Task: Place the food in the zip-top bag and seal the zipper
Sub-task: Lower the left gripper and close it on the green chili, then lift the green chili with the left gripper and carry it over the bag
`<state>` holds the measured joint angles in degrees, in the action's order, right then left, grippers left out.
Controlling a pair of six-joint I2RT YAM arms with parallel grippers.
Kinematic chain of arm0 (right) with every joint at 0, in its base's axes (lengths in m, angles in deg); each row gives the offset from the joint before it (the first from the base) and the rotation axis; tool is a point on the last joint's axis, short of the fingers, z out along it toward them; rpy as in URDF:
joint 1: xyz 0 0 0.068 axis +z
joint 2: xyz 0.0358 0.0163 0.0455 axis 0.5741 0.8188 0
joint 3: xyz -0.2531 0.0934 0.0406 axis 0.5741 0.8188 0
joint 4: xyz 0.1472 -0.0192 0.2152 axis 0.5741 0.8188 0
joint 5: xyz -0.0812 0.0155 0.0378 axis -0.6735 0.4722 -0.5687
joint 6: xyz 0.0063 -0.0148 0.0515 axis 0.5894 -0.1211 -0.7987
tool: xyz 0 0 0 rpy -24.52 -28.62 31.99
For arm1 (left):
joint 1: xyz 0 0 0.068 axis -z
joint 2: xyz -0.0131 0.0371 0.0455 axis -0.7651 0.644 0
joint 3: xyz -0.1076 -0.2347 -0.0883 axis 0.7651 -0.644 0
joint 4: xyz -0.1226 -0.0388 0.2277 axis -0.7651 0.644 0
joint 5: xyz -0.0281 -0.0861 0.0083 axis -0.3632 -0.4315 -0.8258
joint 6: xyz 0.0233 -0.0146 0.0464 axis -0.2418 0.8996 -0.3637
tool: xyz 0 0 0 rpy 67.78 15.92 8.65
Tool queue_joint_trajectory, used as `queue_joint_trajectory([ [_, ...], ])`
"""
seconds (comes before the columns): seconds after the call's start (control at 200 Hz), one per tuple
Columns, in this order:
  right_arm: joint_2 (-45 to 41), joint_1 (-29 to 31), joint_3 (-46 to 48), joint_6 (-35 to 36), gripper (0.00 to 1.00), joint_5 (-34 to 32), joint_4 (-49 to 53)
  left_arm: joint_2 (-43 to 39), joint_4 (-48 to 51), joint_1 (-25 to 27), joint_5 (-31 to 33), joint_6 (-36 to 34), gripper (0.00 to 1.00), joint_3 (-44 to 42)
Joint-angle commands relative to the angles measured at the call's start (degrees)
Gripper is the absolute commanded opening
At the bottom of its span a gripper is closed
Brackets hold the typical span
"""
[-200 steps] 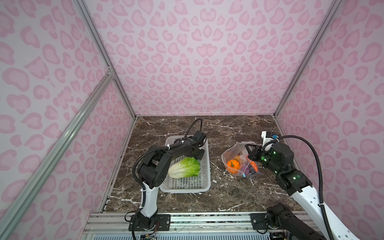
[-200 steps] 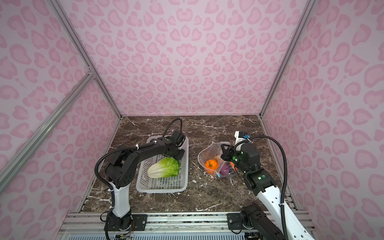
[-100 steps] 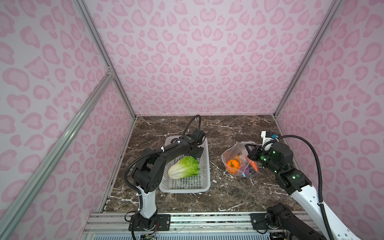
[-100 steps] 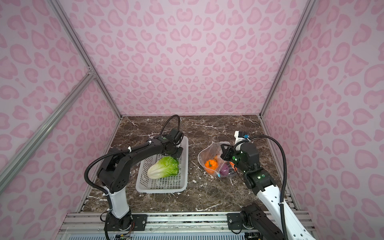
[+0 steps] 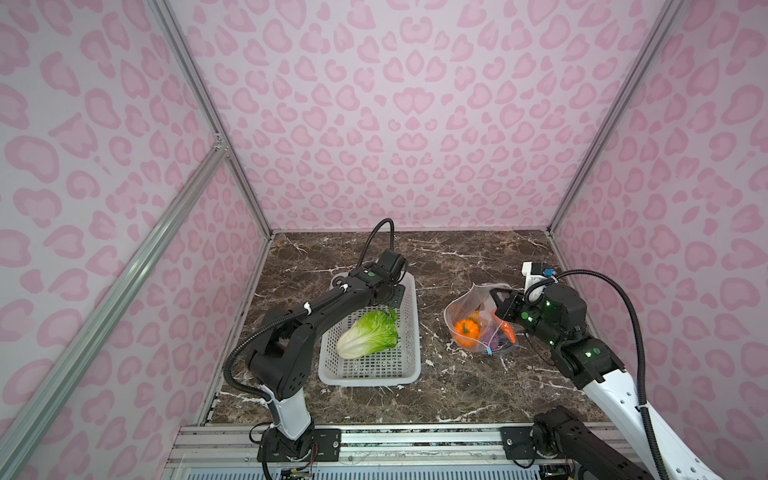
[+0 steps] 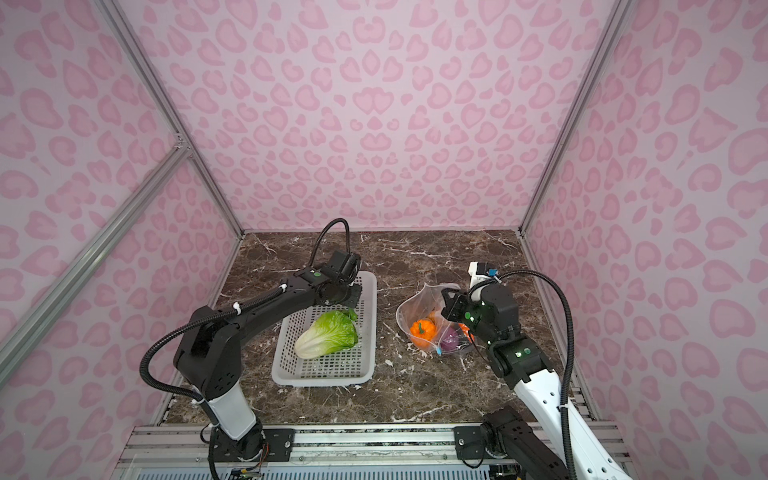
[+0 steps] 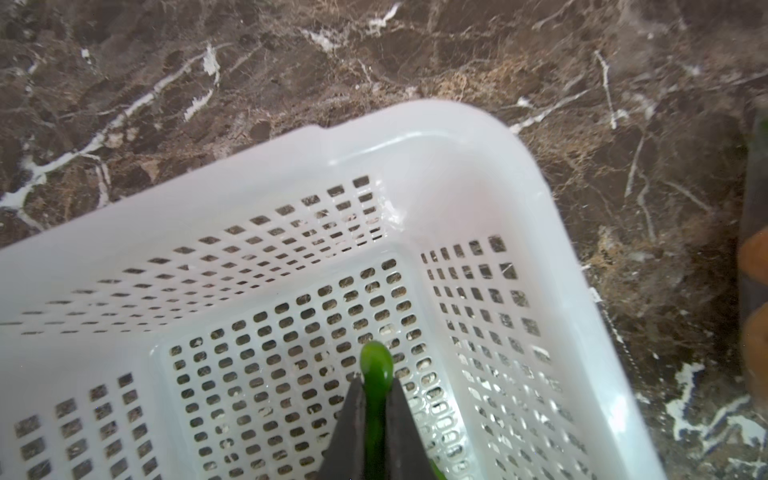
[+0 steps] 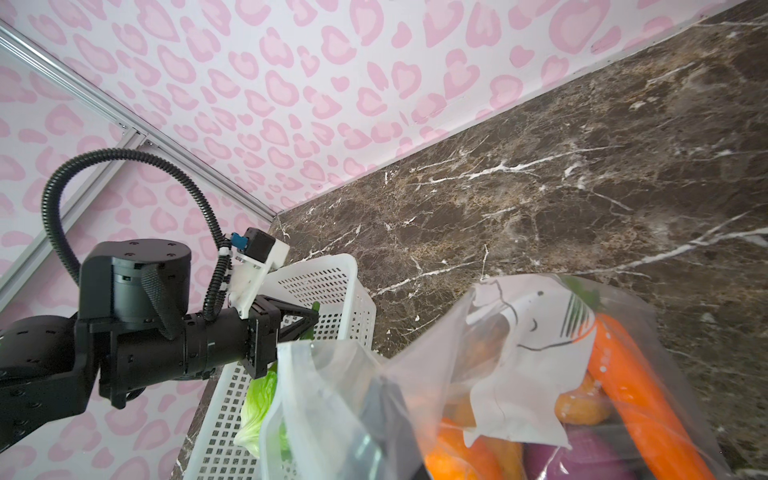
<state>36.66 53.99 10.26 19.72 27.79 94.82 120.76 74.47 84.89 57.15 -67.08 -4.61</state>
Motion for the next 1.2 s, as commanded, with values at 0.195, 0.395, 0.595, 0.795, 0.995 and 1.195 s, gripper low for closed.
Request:
queue_joint_trajectory([
  [0.195,0.4,0.0,-0.2,0.1,0.0,-0.1,-0.5,-4.2,-1.3,-0.2,-0.3,2.2,0.03,0.1],
  [0.395,0.2,-0.1,-0.4,0.0,0.0,-0.1,-0.4,-9.5,0.4,-0.2,-3.5,3.4,0.03,0.9],
  [0.595,0.3,-0.1,0.1,-0.6,0.0,0.0,-1.0,-16.6,-4.1,0.9,-14.5,6.2,0.03,-0.2],
  [0.795,0.3,-0.1,0.4,-1.2,0.0,0.0,-1.2,-20.8,-14.2,5.1,-22.0,12.5,0.03,-3.9],
  [0.995,0.2,0.0,0.7,-1.5,0.0,-0.4,-1.3,-21.8,-21.7,12.2,-24.1,15.6,0.03,-2.6],
  [1.195,0.0,-0.1,1.3,-3.0,0.0,-0.1,-2.5,-20.5,-30.0,17.0,-23.4,16.6,0.03,-3.8],
])
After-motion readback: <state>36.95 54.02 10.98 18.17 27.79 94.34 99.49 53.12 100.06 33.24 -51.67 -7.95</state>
